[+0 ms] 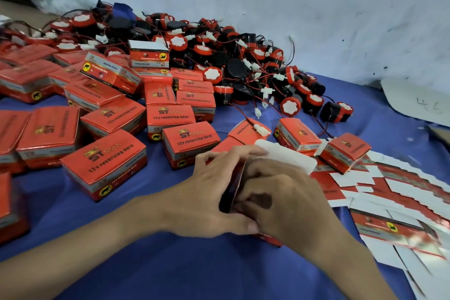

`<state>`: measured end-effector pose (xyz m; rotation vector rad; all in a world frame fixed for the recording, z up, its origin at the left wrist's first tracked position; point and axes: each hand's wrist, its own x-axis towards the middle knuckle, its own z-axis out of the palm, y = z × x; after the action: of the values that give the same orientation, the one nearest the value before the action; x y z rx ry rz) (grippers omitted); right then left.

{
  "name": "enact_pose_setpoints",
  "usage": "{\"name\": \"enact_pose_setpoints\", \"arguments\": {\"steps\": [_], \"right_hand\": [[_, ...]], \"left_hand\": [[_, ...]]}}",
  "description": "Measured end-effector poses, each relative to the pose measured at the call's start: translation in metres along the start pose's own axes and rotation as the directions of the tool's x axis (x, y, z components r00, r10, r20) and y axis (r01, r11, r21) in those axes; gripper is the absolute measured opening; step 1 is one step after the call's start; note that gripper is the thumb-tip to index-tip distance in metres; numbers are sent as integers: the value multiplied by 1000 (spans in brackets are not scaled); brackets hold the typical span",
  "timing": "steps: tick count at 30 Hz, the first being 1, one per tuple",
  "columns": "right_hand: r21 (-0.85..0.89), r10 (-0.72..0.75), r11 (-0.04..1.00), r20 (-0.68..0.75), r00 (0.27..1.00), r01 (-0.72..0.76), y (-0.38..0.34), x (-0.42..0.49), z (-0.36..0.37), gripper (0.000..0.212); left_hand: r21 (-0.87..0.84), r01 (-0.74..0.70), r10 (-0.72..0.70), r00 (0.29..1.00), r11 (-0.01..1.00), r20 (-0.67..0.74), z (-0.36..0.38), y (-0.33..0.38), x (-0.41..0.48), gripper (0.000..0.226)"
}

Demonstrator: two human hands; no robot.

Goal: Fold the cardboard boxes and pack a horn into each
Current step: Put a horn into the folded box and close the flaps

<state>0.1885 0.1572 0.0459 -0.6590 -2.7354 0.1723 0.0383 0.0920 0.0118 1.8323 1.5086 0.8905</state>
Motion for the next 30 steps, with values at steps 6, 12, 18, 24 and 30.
{"name": "enact_pose_setpoints", "arguments": {"steps": [6, 12, 18, 24, 30], "right_hand": [[53, -259, 962, -130, 957, 268, 17, -13, -2, 23], [300, 53, 948, -478, 877, 106, 52, -52, 1, 19], [530, 90, 844, -283, 955, 77, 46, -58, 26, 18], [852, 421, 520, -199, 885, -56, 39, -55, 25, 55], [743, 265, 669, -228, 937, -8, 38, -59, 33, 24]], "left_hand": [[-150, -36, 17, 992, 988, -123, 6, -1, -1, 34], [-76, -26, 8, 974, 997, -228, 18, -1, 5, 50], [-66, -66, 35, 919, 996, -393, 29, -1, 8, 93], [222, -147, 235, 859, 964, -454, 28, -6, 10, 20], [271, -304, 364, 908, 914, -209, 16, -16, 1, 46]]}}
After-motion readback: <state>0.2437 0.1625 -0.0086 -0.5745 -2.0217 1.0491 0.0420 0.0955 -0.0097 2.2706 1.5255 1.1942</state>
